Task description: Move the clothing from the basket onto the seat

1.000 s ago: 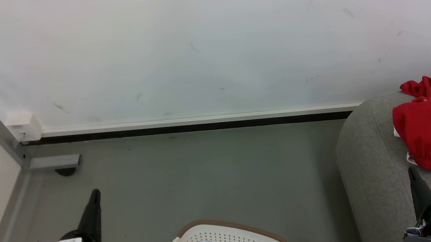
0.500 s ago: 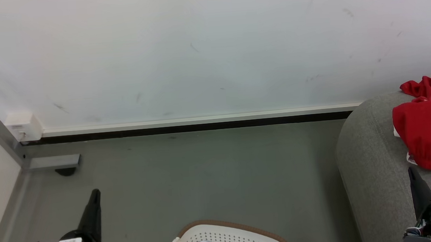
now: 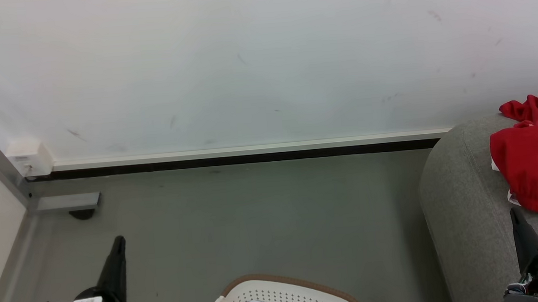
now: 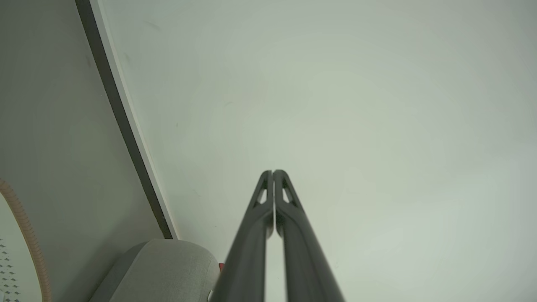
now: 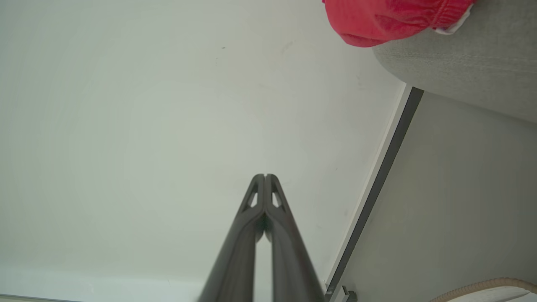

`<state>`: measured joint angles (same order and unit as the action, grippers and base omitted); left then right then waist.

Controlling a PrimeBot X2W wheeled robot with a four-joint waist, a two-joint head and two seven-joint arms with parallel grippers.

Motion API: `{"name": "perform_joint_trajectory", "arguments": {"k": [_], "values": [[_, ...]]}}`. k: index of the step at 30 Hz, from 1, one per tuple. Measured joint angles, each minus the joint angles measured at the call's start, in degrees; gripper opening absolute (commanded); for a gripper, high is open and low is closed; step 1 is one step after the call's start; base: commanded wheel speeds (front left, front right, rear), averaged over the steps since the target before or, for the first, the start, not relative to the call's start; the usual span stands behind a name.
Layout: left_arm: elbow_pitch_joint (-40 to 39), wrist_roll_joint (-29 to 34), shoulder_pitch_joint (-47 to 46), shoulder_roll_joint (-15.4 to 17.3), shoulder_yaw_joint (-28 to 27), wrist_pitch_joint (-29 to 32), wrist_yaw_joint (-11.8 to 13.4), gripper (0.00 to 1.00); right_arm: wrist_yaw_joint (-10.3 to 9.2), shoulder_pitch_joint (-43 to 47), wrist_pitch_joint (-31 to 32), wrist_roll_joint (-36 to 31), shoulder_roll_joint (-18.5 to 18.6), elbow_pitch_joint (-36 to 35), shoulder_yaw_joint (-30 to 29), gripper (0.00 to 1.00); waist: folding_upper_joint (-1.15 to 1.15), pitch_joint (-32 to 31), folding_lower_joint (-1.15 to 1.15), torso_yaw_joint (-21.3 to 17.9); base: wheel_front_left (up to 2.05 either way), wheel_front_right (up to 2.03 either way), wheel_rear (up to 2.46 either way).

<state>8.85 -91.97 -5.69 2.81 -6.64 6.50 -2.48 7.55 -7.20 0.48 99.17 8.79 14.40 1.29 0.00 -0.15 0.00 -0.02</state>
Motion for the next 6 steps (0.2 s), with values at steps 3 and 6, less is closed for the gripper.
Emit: {"name": "perform_joint_trajectory", "arguments": {"k": [3, 6], "values": [[0.0, 0.0, 0.0, 0.0, 0.0, 0.0, 0.0, 0.00, 0.00, 0.0, -0.1, 0.3, 0.2, 0.0, 0.2, 0.00, 0.00, 0.0, 0.00, 0.0, 0.00, 0.00, 0.00], [0.0, 0.0, 0.0, 0.0, 0.0, 0.0, 0.0, 0.00, 0.00, 0.0, -0.5, 0.7, 0.3, -0.1, 0.5, 0.00, 0.00, 0.0, 0.00, 0.0, 0.00, 0.00, 0.00]]}}
